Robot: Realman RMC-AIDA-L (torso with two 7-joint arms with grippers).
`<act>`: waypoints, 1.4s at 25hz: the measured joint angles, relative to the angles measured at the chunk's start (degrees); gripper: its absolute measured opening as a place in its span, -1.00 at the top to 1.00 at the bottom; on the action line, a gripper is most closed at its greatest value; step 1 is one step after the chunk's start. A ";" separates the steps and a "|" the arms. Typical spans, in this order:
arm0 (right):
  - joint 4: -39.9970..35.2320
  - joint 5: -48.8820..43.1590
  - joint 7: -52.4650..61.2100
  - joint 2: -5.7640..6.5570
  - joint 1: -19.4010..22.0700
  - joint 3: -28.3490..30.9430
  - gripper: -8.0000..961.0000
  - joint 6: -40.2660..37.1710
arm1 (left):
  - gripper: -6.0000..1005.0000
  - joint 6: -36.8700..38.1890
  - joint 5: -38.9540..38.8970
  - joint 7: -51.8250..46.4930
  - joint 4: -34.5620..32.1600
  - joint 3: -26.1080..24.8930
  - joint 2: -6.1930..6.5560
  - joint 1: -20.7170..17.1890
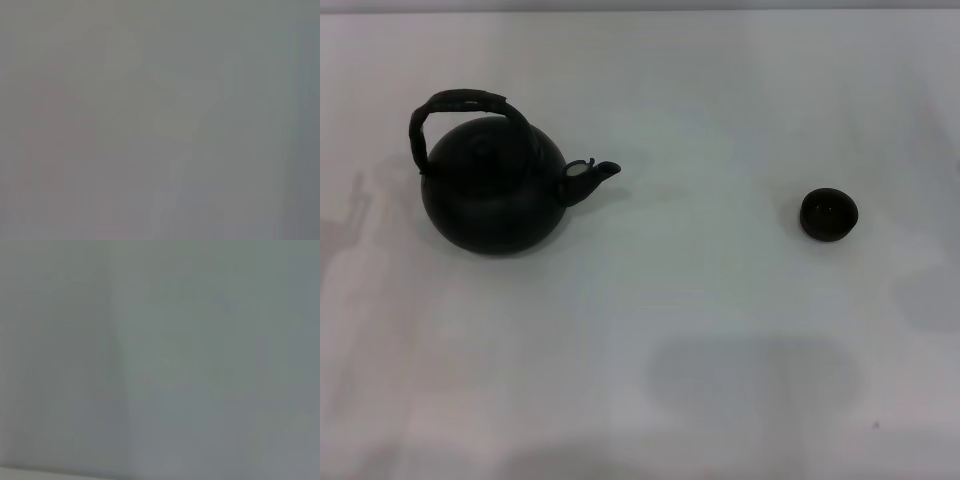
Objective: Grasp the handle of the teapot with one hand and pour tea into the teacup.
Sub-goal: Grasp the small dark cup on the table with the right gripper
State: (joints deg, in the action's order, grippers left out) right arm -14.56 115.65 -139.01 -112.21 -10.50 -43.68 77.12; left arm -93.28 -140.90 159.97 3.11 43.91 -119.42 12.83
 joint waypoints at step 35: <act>-21.89 -52.62 30.71 -1.24 -14.17 -0.08 -0.77 6.35 | -0.48 4.46 -1.57 -0.36 -2.14 0.01 0.05 3.32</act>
State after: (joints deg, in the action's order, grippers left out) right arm -36.45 63.03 -108.31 -113.46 -24.66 -43.77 83.47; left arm -88.82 -142.47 159.61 0.97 43.92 -119.37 16.15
